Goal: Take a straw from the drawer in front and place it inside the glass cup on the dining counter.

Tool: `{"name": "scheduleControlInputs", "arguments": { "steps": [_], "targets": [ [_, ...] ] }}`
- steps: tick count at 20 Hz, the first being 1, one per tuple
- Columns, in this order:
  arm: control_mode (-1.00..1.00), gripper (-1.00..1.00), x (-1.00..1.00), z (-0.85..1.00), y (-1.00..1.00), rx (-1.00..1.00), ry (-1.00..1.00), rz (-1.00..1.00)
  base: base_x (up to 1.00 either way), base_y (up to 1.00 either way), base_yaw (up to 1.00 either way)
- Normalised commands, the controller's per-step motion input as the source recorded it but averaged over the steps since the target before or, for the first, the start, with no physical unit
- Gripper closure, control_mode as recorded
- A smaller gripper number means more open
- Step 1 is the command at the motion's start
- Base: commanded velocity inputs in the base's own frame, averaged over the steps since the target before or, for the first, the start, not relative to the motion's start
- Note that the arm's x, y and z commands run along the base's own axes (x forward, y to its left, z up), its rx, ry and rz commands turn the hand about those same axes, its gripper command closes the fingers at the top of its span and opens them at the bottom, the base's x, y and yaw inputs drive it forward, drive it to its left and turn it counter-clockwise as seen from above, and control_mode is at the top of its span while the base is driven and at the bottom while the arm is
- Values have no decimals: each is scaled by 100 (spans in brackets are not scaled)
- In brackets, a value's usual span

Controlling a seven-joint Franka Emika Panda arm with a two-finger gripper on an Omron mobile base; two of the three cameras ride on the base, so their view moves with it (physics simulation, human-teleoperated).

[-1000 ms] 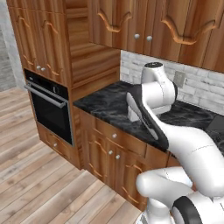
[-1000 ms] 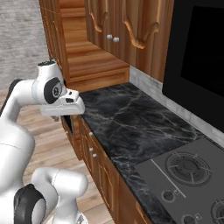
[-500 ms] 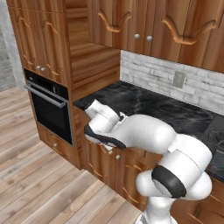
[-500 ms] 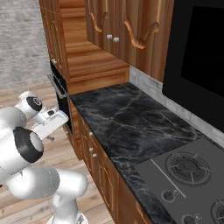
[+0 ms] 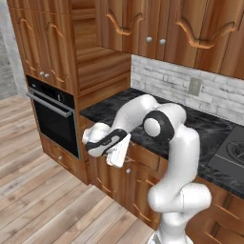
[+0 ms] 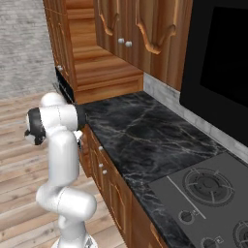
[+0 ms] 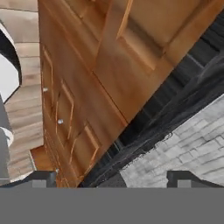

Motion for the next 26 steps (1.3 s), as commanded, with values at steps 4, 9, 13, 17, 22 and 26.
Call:
{"name": "scheduleControlInputs", "arguments": {
  "steps": [4, 9, 13, 17, 22, 26],
  "targets": [
    [-100, -100, 67, -39, 2, -41, 52, 23, 0, 0, 0],
    [-100, -100, 49, -24, 0, -20, 40, 17, 0, 0, 0],
    [-100, -100, 14, -8, -17, 7, 9, 8, 0, 0, 0],
    [-100, -100, 3, -36, -39, 12, 0, 9, 0, 0, 0],
    [-100, -100, 59, -34, -36, 17, -3, 15, 0, 0, 0],
    [-100, -100, 73, -1, -21, 24, 0, 22, 0, 0, 0]
  ]
}}
